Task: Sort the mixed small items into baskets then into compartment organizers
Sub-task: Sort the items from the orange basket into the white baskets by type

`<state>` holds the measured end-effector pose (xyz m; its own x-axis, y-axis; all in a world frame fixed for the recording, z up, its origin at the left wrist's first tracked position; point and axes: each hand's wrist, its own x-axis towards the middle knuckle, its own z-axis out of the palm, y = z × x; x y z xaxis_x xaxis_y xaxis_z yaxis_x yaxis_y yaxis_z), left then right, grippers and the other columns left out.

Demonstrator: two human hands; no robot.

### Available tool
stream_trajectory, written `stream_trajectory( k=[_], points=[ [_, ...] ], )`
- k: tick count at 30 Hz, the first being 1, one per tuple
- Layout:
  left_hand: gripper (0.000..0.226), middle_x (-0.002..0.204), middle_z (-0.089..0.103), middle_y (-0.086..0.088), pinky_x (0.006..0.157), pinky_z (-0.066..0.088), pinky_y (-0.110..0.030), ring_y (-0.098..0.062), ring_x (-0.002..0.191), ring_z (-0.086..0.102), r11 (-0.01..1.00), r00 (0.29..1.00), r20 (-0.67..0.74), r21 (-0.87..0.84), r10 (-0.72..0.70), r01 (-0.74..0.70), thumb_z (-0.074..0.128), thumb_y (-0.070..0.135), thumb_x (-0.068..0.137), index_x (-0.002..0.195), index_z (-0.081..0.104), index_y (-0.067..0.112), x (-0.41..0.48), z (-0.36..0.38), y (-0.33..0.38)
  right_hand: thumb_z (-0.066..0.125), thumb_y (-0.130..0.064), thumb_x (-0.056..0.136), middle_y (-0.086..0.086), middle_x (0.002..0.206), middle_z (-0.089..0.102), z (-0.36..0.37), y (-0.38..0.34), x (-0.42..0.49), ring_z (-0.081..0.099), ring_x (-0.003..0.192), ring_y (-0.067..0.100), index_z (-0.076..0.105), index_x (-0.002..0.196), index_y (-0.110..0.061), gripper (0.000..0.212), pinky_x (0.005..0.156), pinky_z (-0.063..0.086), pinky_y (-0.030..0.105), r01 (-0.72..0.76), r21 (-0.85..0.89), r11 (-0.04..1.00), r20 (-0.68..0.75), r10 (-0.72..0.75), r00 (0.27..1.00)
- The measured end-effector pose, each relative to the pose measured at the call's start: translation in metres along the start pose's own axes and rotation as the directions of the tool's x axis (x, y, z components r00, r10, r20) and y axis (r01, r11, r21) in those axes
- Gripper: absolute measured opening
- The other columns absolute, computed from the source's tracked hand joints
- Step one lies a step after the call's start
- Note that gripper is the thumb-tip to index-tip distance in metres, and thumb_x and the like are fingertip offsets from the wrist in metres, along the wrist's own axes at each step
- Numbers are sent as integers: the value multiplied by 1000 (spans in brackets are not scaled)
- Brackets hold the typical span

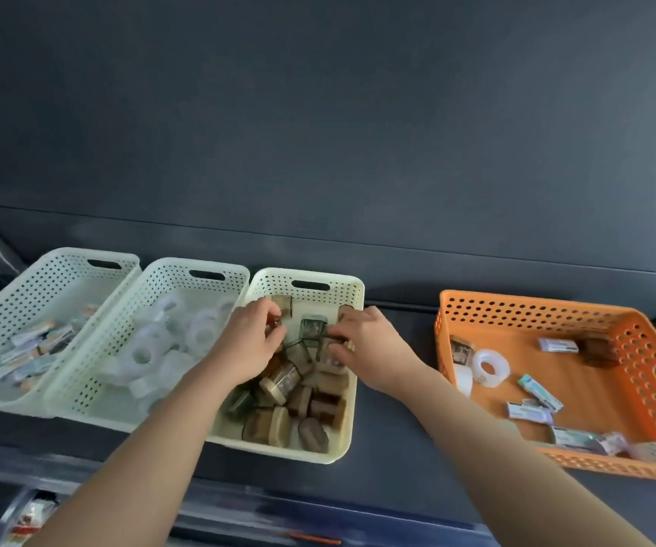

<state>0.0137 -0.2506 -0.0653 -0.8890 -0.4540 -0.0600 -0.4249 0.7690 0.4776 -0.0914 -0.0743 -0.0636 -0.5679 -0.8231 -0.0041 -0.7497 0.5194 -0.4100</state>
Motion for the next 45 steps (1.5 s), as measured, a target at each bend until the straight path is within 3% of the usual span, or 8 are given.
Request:
stream_trajectory(
  k=[5, 11, 20, 27, 30, 37, 41, 45],
  points=[
    [37, 133, 51, 0, 104, 36, -31, -17, 122, 45, 994, 991, -107, 85, 80, -71, 47, 33, 97, 126, 57, 13, 3, 5, 8, 53, -26, 95, 0, 131, 54, -13, 12, -27, 42, 118, 22, 55, 131, -16, 38, 102, 36, 29, -12, 99, 995, -124, 25, 992],
    [20, 104, 62, 5, 85, 46, -27, -11, 93, 56, 954, 945, -232, -136, 232, -267, 57, 25, 92, 107, 68, 16, -15, 26, 92, 61, -25, 92, -4, 121, 64, -63, 76, -100, 56, 113, 14, 63, 123, -17, 32, 89, 39, 17, -151, 158, 976, -224, 184, 957],
    [21, 101, 60, 16, 79, 46, -14, 1, 90, 55, 892, 893, 108, -180, 437, -415, 65, 26, 89, 109, 67, 24, -5, 103, 220, 68, -25, 86, 0, 94, 68, -95, 204, -151, 64, 87, 19, 69, 99, -12, 19, 73, 51, 21, -493, 100, 864, 17, 494, 869],
    [28, 107, 61, 15, 82, 45, -20, -3, 94, 56, 916, 865, 309, -57, 394, -397, 70, 27, 85, 113, 66, 28, 3, 136, 262, 77, -27, 76, -4, 102, 69, -79, 235, -128, 63, 89, 15, 68, 105, -21, 31, 82, 56, 34, -405, -5, 914, 213, 397, 893],
    [37, 115, 62, 9, 87, 48, -28, -12, 102, 57, 909, 832, 425, 47, 356, -413, 71, 30, 83, 119, 63, 24, 5, 150, 278, 69, -26, 84, -2, 104, 66, -88, 249, -135, 62, 92, 16, 68, 108, -16, 26, 83, 54, 30, -387, 28, 922, 219, 372, 902],
    [26, 92, 58, 5, 77, 42, -29, -21, 97, 55, 802, 782, 519, 270, 345, -533, 69, 38, 84, 105, 66, 22, 6, 167, 300, 62, -20, 88, -12, 94, 62, -118, 271, -166, 60, 87, 9, 63, 97, -23, 9, 75, 48, 21, -311, 160, 937, 287, 258, 923],
    [11, 85, 50, 17, 67, 35, -20, -8, 86, 50, 869, 780, 504, 106, 372, -483, 63, 39, 88, 87, 57, 30, 8, 163, 294, 55, -19, 92, -10, 105, 59, -127, 264, -173, 56, 92, 7, 56, 114, -23, 23, 76, 46, 18, -236, 119, 964, 443, 161, 882],
    [20, 95, 52, 23, 61, 34, -11, 3, 85, 51, 940, 794, 521, -46, 312, -339, 63, 38, 89, 108, 60, 35, 5, 158, 285, 61, -33, 90, -7, 118, 56, -131, 260, -175, 55, 102, 13, 54, 118, -23, 30, 86, 46, 26, -215, -6, 977, 604, 175, 777]
  ],
)
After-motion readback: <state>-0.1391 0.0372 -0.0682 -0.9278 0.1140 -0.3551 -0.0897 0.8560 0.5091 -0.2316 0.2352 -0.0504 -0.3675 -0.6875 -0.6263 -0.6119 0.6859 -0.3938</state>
